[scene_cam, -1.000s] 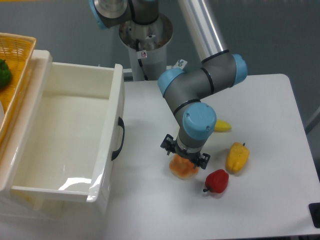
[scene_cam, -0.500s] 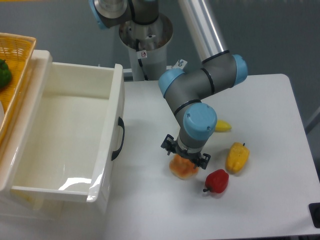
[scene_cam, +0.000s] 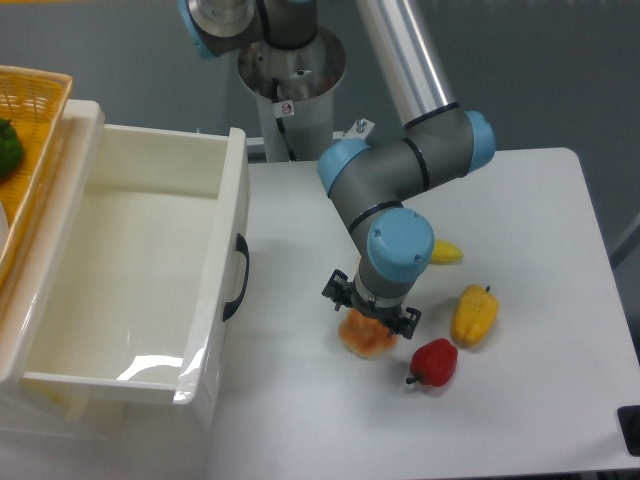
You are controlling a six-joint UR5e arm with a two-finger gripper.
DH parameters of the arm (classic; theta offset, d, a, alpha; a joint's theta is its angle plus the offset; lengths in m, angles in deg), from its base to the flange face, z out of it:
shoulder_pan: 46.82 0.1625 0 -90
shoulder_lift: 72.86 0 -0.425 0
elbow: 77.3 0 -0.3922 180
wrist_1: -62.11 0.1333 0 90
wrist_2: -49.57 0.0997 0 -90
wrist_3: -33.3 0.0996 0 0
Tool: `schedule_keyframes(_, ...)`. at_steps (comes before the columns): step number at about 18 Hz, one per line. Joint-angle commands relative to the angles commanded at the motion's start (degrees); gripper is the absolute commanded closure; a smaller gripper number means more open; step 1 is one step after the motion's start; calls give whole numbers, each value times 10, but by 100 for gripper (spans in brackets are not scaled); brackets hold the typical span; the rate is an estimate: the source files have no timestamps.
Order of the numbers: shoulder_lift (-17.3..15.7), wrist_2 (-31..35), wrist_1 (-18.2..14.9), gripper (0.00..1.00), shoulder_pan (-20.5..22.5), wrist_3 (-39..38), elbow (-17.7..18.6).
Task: Pick up the round bread
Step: 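Close the gripper fingers on the bread bun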
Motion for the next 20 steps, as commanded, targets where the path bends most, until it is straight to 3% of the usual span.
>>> schedule_keyframes(9, 30, 0, 18, 0, -4, -1, -2)
schedule_keyframes(17, 32, 0, 22, 0, -4, -1, -5)
schedule_keyframes(19, 33, 0, 22, 7, -4, -1, -7)
schedule_keyframes(20, 33, 0, 22, 25, -4, -3, -8)
